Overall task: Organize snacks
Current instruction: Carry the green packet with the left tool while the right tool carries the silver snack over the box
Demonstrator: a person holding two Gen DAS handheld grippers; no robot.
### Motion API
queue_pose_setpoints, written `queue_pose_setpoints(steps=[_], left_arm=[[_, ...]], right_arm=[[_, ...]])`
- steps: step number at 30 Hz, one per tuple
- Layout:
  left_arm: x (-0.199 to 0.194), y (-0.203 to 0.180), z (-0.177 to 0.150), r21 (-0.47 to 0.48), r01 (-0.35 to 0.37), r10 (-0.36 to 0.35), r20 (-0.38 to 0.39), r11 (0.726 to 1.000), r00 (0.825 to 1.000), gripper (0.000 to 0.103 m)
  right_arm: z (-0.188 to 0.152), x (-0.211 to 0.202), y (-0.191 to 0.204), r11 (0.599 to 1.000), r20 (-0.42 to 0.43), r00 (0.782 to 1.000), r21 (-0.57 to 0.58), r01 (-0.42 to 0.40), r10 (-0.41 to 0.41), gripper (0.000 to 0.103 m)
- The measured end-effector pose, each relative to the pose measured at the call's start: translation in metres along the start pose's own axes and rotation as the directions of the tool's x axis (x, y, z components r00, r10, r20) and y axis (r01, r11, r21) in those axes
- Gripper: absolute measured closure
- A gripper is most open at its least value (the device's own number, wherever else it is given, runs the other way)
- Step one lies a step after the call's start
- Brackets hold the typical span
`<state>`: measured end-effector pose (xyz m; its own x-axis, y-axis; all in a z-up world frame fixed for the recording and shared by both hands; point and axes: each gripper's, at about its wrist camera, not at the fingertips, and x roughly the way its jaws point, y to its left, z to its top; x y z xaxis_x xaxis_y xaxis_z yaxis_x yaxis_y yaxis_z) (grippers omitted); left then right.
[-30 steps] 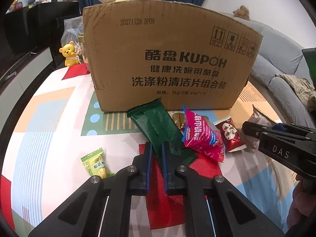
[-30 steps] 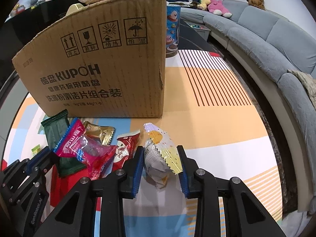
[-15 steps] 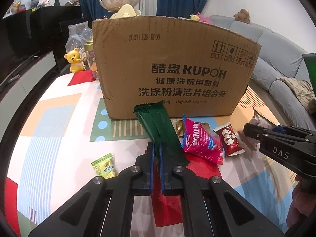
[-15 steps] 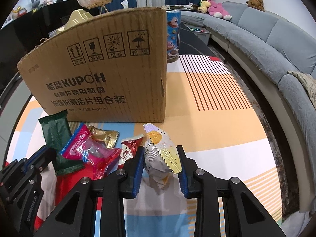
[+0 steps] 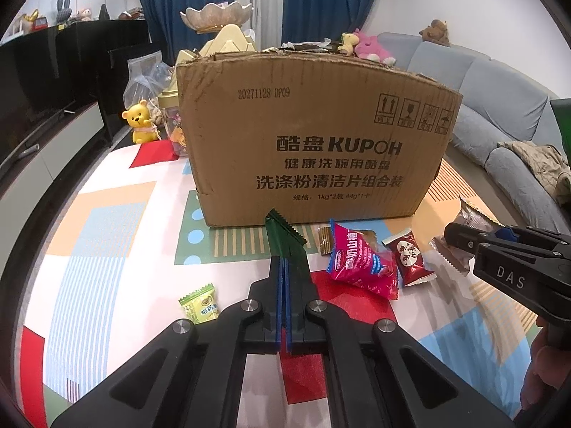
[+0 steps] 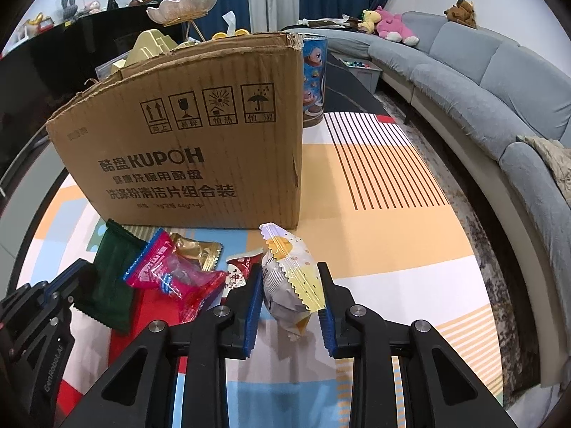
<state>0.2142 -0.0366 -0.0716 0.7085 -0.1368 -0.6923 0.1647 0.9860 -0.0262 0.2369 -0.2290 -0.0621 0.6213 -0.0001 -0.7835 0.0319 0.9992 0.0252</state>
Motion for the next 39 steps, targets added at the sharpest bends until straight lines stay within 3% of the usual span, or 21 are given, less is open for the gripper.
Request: queue_pose_setpoints(steps=[39], left_arm=[[-0.066, 0.000, 0.050, 0.016, -0.027, 0.024, 0.135, 1.000, 0.990, 0.100]], right_arm=[[0.021, -0.072, 0.012, 0.999, 0.144, 0.989, -0.033, -0.034, 0.038, 0.073]])
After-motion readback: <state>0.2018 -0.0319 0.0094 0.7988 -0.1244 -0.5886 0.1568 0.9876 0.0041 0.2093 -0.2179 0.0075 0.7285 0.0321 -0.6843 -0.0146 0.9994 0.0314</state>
